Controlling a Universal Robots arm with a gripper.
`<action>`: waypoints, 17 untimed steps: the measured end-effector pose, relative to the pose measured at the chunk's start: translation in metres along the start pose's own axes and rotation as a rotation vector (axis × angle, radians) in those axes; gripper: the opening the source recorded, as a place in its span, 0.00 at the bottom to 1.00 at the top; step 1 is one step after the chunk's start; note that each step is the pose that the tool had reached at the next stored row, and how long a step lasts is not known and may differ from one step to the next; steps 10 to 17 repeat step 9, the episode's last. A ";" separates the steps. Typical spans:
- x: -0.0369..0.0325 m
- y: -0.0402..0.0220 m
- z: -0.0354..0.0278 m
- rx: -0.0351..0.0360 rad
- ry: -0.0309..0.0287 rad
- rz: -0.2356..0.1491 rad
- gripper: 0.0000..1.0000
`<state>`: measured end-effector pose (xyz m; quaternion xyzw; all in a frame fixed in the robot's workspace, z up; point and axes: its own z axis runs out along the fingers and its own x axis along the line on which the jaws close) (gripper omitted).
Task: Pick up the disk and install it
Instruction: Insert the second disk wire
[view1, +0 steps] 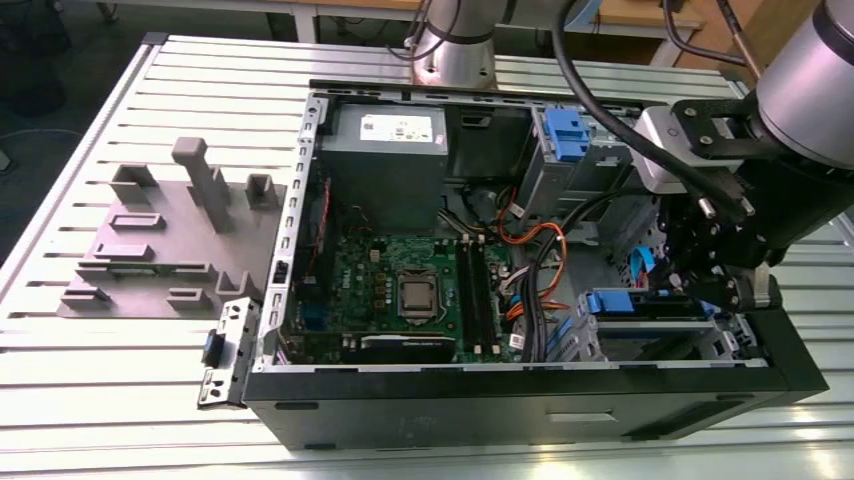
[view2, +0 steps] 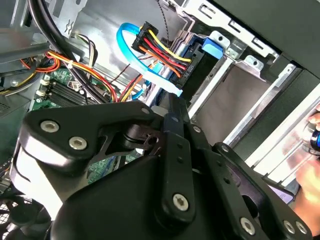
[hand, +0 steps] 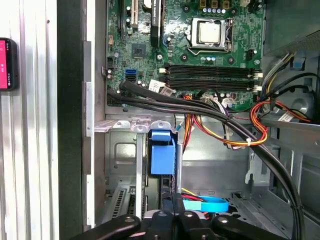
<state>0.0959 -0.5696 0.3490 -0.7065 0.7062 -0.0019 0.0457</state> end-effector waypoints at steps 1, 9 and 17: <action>0.0000 0.0000 0.0000 0.0000 -0.0003 0.000 0.11; 0.0000 0.0000 0.0000 0.0000 -0.0026 0.000 0.11; 0.0000 0.0000 0.0000 0.0000 -0.0026 0.000 0.11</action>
